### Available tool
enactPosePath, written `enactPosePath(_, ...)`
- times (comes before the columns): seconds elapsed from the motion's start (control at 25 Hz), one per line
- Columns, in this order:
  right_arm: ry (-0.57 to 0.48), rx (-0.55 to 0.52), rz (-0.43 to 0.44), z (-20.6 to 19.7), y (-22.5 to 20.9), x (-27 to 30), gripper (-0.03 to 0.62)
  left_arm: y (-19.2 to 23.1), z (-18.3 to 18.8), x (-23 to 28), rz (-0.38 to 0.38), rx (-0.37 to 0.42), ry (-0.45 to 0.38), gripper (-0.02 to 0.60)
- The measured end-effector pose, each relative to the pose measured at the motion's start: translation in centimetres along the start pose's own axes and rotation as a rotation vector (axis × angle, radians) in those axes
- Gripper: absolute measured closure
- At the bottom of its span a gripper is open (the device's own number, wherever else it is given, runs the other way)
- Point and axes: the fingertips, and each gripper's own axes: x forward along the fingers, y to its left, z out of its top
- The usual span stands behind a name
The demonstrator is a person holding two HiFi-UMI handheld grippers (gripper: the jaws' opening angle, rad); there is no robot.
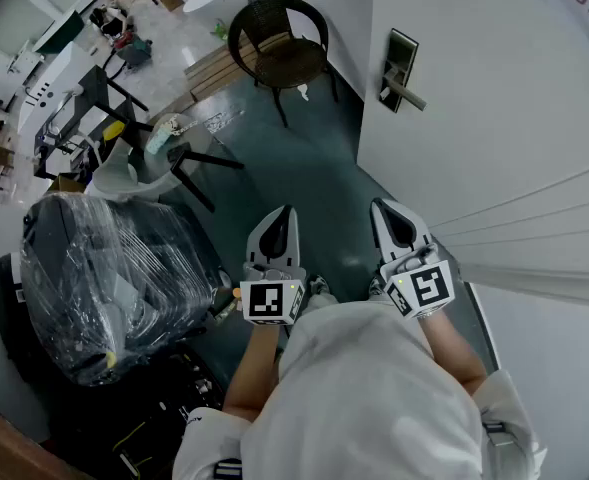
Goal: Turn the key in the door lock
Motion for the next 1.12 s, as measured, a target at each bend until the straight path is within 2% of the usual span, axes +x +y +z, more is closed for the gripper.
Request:
enactPosePath(0.16,-0.006,0.028,0.022,0.7,-2.8,-3.9,0.598,-5.7,0.0,0.3,0.056,-0.050,0.009,0.574)
enactPosePath(0.32,0.058,0.092,-0.018,-1.1,-6.7,-7.2,0.598,-11.9,-0.9,0.4,0.031,0.007,0.047,0.572)
enactPosePath(0.44,0.077,0.104,-0.037,-1.3,-8.0,-9.6,0.598,-14.5,-0.9,-0.3,-0.006,0.034,0.061,0.572)
enactPosePath(0.72,0.067,0.093,-0.088,-2.3,-7.6,-11.0,0.599,-13.4,-0.3,-0.4,-0.022,0.019,0.040,0.572)
enactPosePath(0.88,0.053,0.087,-0.104,-2.1,-4.9,-11.1,0.598,-12.1,-1.4,-1.5,-0.057,-0.005,0.053,0.574)
enactPosePath(1.12,0.062,0.034,-0.077,-2.4,-0.7,-10.3,0.598,-9.5,-2.8,-3.1,-0.087,-0.073,0.053,0.574)
